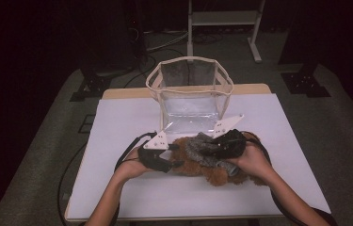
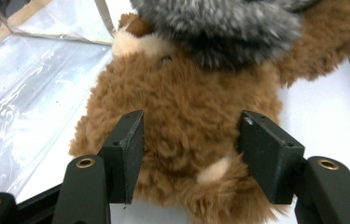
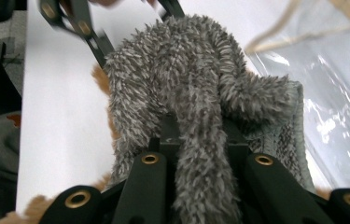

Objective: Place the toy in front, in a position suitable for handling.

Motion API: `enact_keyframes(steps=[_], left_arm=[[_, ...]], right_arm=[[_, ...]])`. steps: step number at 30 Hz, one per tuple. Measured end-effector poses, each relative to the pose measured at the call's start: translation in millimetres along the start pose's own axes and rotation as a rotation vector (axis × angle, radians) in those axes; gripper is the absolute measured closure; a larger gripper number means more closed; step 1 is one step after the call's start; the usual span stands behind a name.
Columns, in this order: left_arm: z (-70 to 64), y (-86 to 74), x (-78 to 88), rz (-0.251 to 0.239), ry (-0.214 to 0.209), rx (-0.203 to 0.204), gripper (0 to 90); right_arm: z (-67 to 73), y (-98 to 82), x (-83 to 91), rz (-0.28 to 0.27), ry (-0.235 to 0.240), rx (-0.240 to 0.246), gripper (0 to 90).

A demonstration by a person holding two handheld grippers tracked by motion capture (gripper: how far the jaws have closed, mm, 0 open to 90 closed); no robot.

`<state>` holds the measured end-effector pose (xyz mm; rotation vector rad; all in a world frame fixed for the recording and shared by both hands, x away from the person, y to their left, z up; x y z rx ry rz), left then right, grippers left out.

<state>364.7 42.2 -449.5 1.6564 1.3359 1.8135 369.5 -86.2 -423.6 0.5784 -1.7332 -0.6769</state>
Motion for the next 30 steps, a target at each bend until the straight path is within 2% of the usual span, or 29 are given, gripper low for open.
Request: enact_keyframes(steps=[3,6,10,14,18,20,23,25,27,30], left_arm=[[0.8,-1.4,0.4,-0.004,0.001,0.008,42.1],[1.0,-2.3,-7.1,-0.002,0.004,0.005,43.2],[0.3,-0.1,-8.7,-0.008,0.013,-0.002,43.4],[0.5,-0.5,-7.9,-0.009,0.017,-0.005,43.5],[1.7,-0.7,-4.5,-0.014,0.014,-0.009,42.8],[3.0,-0.1,-1.8,-0.018,0.017,-0.004,42.8],[4.0,-0.6,-0.6,-0.017,0.016,0.005,42.5],[3.3,-1.8,-3.2,-0.014,0.004,0.013,42.8],[1.3,-2.5,-7.7,-0.013,-0.006,0.018,42.9],[-0.2,-2.5,-9.3,-0.011,-0.006,0.013,42.9]], right_arm=[[-0.8,-7.6,4.9,0.006,0.009,-0.035,75.5],[2.2,-1.1,9.3,0.005,0.016,-0.012,75.5],[6.3,22.4,11.5,-0.032,0.033,0.023,75.5],[10.6,36.5,-2.5,-0.030,0.064,0.056,75.5],[15.8,26.7,-17.0,-0.006,0.086,0.033,75.5],[17.4,21.3,-15.4,-0.014,0.086,0.033,75.5],[18.3,11.2,-8.5,0.021,0.071,0.049,75.5],[18.0,6.8,-2.9,0.032,0.068,0.037,75.5],[17.5,9.2,0.2,0.020,0.065,0.025,75.5],[15.6,17.6,-0.3,0.013,0.057,0.036,75.5]])
Point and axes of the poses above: each handheld gripper's, and its own axes: x roughly backward along the jaws, y roughly out of its top, z roughly to its left, the point moved 10 cm from there along -x, roughly forward along the jaws, and after that the axes turned 14 degrees about x, right-handed, at the moved point
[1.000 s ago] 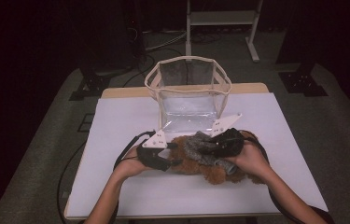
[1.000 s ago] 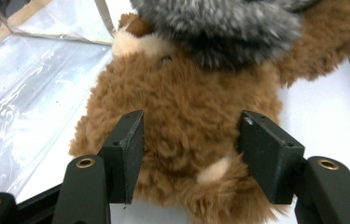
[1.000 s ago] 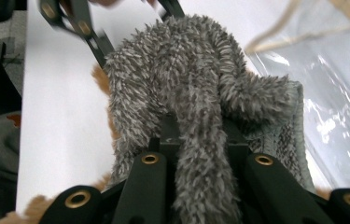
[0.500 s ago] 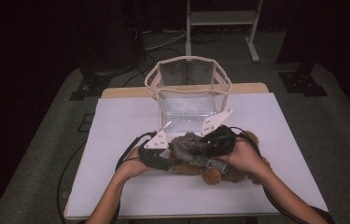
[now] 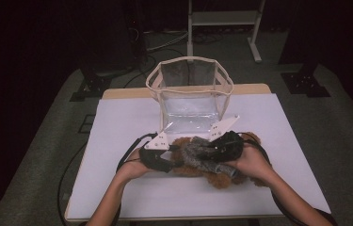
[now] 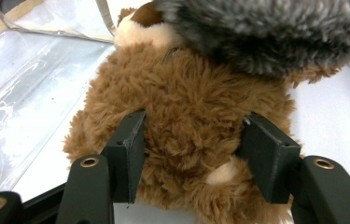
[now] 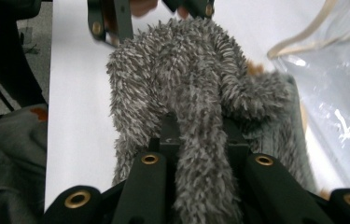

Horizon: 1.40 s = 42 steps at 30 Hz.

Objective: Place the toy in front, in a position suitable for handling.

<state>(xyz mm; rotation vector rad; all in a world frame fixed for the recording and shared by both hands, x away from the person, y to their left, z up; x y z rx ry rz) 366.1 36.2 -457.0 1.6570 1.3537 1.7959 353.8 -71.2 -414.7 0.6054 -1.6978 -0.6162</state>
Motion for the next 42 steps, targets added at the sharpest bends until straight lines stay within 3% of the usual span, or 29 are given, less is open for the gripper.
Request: enact_keyframes(steps=[7,12,16,19,22,25,29,31,34,37,42], left_arm=[[-5.6,-3.2,-0.8,0.009,-0.019,-0.010,43.0],[-5.5,-3.1,1.2,0.006,-0.021,-0.009,42.4],[-4.8,0.5,7.1,-0.005,-0.020,-0.015,39.6],[-7.0,3.8,8.3,-0.024,-0.041,0.004,38.8],[-11.7,0.0,3.0,0.001,-0.056,-0.010,39.6],[-16.0,-2.7,1.2,0.020,-0.067,-0.012,40.2],[-21.0,-5.9,3.9,0.041,-0.097,-0.023,40.5],[-20.7,-5.6,5.9,0.038,-0.099,-0.020,40.8],[-15.7,-2.5,9.5,0.020,-0.084,-0.018,40.0],[-12.5,1.0,12.5,-0.005,-0.072,-0.006,38.7],[-18.7,-2.4,7.8,0.018,-0.098,-0.011,40.9]], right_arm=[[-20.1,23.9,-10.0,0.003,-0.006,0.029,75.4],[-30.3,19.5,-10.2,-0.004,-0.009,-0.007,75.4],[-21.1,13.5,-6.9,-0.016,0.001,-0.020,75.4],[-7.3,11.4,-4.8,-0.024,0.024,-0.019,75.3],[-3.6,12.7,-0.4,-0.005,0.011,0.006,75.3],[-15.6,15.5,7.1,-0.005,-0.015,0.013,75.3],[-36.3,14.3,9.6,0.004,-0.043,-0.021,75.2],[-40.1,10.4,7.2,0.013,-0.038,-0.038,75.2],[-35.5,1.0,-0.4,0.019,-0.011,-0.058,75.2],[-23.6,-0.3,1.5,-0.017,0.019,-0.081,75.2],[-5.2,1.9,5.2,-0.010,0.052,-0.047,75.2]])
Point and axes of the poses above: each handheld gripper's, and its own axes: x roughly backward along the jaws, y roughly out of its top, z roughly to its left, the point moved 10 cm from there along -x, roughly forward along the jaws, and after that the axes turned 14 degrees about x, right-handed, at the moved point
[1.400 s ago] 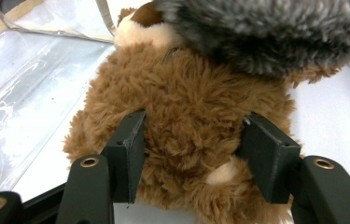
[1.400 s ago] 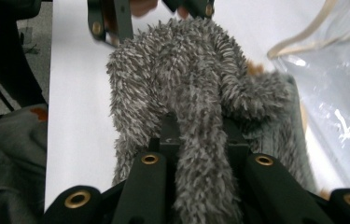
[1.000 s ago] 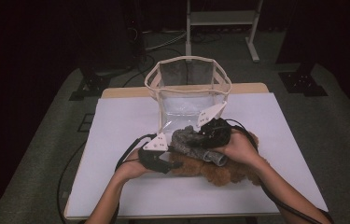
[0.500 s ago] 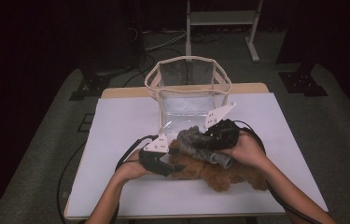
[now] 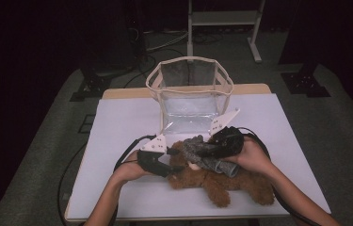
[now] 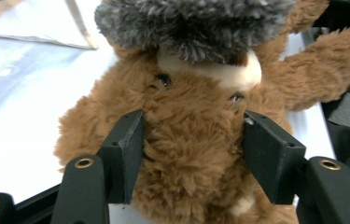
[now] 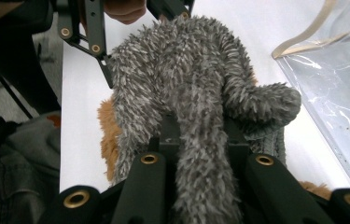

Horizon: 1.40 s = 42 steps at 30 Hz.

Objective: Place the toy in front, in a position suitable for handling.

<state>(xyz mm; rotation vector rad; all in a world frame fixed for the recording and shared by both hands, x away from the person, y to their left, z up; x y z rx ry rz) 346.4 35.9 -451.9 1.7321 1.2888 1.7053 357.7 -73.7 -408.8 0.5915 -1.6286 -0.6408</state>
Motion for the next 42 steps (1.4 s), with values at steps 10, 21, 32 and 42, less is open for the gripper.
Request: enact_keyframes(steps=[10,21,32,42], left_arm=[[-5.6,-4.5,-0.1,0.024,-0.029,-0.011,41.9],[-10.2,-5.6,-0.5,0.048,-0.031,-0.046,42.9],[-13.4,-9.1,1.1,0.058,-0.048,-0.068,42.1],[-9.8,-6.0,-0.7,0.041,-0.028,-0.079,41.6]], right_arm=[[-19.4,7.9,-11.4,-0.010,0.005,-0.020,75.1],[-16.8,1.1,-7.9,0.006,0.009,-0.027,75.1],[-38.9,17.8,-55.8,0.048,0.081,-0.054,75.1],[-27.3,-2.1,-20.7,0.048,0.034,-0.051,75.1]])
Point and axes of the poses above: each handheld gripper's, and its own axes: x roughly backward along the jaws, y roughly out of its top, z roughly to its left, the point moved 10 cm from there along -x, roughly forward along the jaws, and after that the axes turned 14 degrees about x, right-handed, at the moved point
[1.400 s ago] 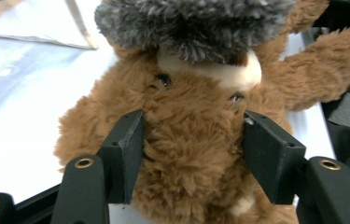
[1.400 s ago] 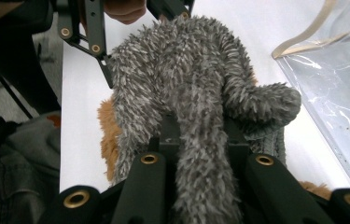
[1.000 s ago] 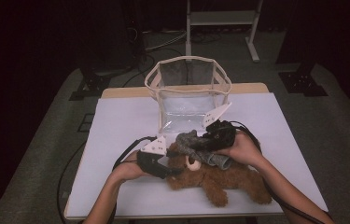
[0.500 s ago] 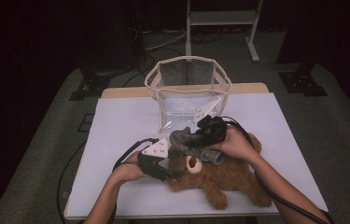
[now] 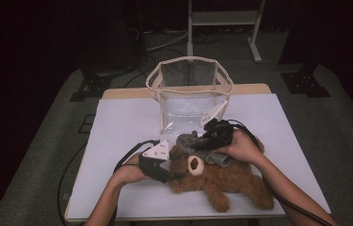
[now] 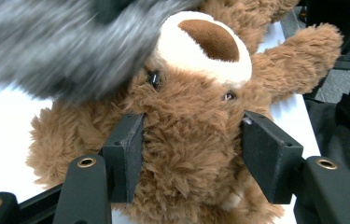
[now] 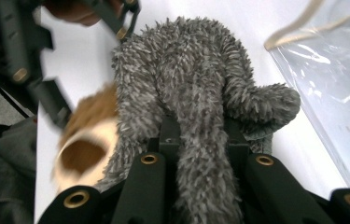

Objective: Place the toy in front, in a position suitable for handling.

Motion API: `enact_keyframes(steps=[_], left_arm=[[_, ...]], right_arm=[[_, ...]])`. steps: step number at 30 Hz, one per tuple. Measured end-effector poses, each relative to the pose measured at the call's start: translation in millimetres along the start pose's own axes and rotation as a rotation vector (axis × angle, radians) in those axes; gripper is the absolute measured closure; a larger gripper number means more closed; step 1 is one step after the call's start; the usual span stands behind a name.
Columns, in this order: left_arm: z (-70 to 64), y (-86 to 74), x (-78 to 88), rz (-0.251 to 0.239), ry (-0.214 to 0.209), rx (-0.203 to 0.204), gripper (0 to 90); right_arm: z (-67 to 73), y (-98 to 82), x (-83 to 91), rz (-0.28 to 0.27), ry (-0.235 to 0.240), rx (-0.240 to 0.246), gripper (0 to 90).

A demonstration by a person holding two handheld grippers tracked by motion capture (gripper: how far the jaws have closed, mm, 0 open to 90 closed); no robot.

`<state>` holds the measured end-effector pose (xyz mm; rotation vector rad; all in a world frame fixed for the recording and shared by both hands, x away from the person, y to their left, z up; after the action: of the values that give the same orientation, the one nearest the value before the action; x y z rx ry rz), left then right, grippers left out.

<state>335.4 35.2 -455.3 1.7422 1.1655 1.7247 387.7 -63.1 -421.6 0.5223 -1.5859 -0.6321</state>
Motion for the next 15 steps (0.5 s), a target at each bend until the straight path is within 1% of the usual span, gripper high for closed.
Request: enact_keyframes(steps=[1,2,3,4,5,6,9,11,15], left_arm=[[0.7,0.3,-0.3,-0.003,0.003,0.000,41.8],[0.7,0.3,-0.3,-0.003,0.003,0.000,42.0],[2.6,1.2,-1.0,-0.010,0.012,0.009,42.3],[6.5,3.4,-2.0,-0.029,0.030,0.025,42.3],[6.5,3.4,-2.0,-0.029,0.030,0.025,42.2],[8.8,4.8,-2.6,-0.041,0.042,0.041,42.2],[17.2,9.7,-3.5,-0.076,0.083,0.073,41.4],[19.5,11.1,-2.8,-0.082,0.095,0.076,40.8],[19.8,9.5,1.3,-0.071,0.097,0.066,39.7]], right_arm=[[3.4,-4.2,7.0,-0.010,-0.009,0.001,75.1],[3.4,-4.2,7.0,-0.010,-0.009,0.001,75.1],[11.3,-9.5,18.3,-0.037,-0.016,-0.012,75.1],[14.8,-10.9,22.2,-0.045,-0.016,-0.012,75.1],[14.8,-10.9,22.2,-0.045,-0.016,-0.012,75.1],[24.4,-14.7,31.6,-0.049,-0.026,0.000,74.9],[34.9,-16.3,39.6,-0.050,-0.048,0.030,74.9],[36.2,-17.5,39.7,-0.046,-0.055,0.033,74.9],[27.6,-23.1,30.9,-0.035,-0.057,0.017,74.8]])
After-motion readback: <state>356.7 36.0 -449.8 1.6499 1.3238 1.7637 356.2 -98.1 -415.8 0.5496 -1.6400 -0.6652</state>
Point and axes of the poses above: each handheld gripper's, and its own axes: x roughly backward along the jaws, y roughly out of its top, z roughly to its left, the point moved 10 cm from there along -x, roughly forward along the jaws, and after that the axes turned 14 degrees about x, right-handed, at the moved point
